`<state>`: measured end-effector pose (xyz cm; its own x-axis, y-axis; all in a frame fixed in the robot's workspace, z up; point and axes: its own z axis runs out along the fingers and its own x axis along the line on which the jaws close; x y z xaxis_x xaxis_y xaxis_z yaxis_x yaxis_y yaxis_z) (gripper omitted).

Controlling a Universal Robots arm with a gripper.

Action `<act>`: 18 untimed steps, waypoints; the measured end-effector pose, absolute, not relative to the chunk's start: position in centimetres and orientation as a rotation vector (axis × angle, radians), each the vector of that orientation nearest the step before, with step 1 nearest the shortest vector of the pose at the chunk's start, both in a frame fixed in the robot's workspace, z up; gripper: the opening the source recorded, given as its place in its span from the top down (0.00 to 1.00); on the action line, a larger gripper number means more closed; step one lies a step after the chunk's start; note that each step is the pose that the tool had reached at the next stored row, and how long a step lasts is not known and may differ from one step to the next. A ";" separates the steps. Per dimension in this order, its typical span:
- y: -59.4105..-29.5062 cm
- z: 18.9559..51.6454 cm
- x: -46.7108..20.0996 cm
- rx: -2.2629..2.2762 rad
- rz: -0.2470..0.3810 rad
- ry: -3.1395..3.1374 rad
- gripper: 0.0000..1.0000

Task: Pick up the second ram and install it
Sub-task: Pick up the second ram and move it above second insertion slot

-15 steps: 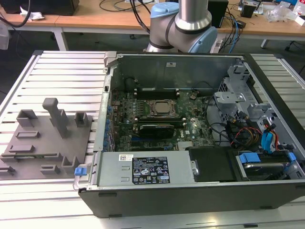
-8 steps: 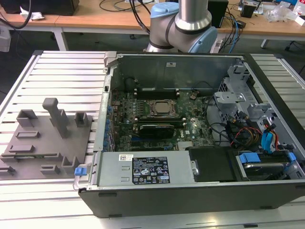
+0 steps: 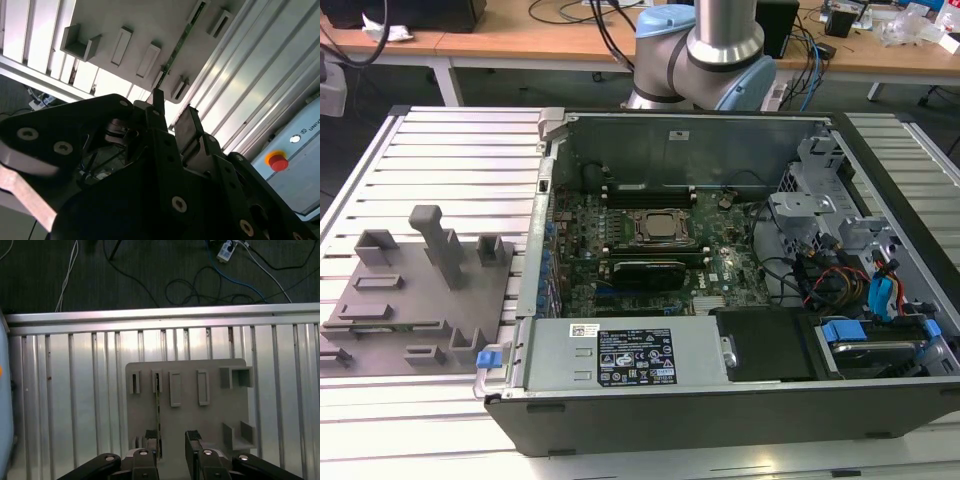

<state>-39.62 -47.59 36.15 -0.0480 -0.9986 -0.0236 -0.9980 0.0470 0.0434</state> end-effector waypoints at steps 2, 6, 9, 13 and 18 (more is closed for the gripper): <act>-47.6 36.0 -39.6 2.158 -0.075 -2.264 0.64; -47.6 35.7 -39.6 2.159 -0.074 -2.264 0.64; -47.6 35.4 -39.6 2.158 -0.075 -2.264 0.64; -47.6 35.1 -39.6 2.158 -0.075 -2.264 0.64; -47.6 34.7 -39.6 2.159 -0.074 -2.264 0.64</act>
<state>-39.63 -47.59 34.67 -0.0481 -0.9986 -0.0236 -0.9980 0.0470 0.0433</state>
